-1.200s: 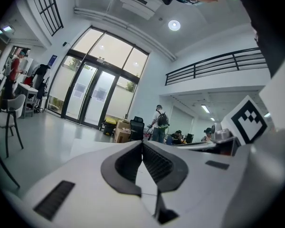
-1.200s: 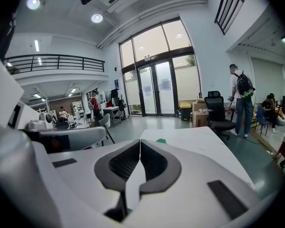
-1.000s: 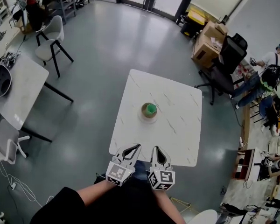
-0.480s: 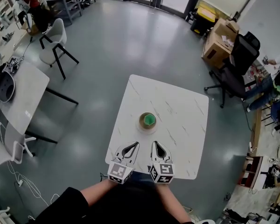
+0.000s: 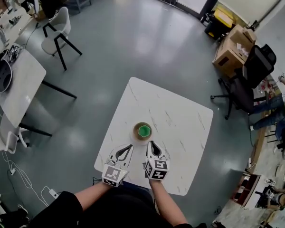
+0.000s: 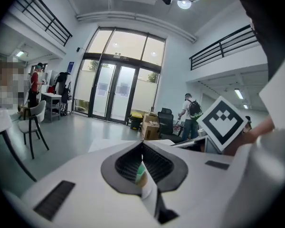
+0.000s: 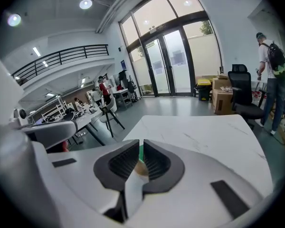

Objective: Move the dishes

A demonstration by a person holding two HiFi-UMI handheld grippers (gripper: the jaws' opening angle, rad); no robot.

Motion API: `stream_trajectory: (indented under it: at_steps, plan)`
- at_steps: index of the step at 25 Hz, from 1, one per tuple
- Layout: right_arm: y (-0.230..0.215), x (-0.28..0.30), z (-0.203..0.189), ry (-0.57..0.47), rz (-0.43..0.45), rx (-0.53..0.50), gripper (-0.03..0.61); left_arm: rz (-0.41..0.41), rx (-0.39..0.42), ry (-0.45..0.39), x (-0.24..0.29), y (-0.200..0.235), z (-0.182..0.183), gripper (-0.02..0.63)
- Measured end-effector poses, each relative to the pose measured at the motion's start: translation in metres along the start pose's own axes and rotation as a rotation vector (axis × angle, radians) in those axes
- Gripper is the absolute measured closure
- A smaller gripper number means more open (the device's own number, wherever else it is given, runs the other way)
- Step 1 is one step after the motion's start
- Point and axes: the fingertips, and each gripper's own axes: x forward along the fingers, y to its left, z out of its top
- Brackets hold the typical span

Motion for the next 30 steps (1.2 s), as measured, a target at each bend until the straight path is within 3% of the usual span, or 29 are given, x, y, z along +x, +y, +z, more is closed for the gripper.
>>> stream_trajectory:
  at_steps: [4,8,13,16,22,30]
  plan:
    - [-0.021,0.035,-0.004,0.055,-0.008,0.0,0.488,0.026,-0.01,0.012,0.015,0.009,-0.005,0.597]
    - [-0.037,0.066,-0.021,0.139,-0.016,-0.004,0.483,0.04,-0.035,0.037,0.019,0.014,-0.014,0.597]
    - [-0.048,0.091,-0.041,0.201,-0.048,0.137,0.48,0.04,-0.055,0.045,0.016,0.021,-0.018,0.597]
    - [-0.044,0.101,-0.048,0.227,-0.068,0.135,0.482,0.056,-0.069,0.044,0.01,0.026,-0.019,0.597]
    - [-0.05,0.111,-0.048,0.197,-0.13,0.08,0.536,0.059,-0.088,0.023,0.008,0.031,-0.016,0.597]
    - [-0.038,0.081,-0.038,0.155,-0.165,0.047,0.546,0.028,-0.065,0.002,-0.015,0.031,-0.009,0.597]
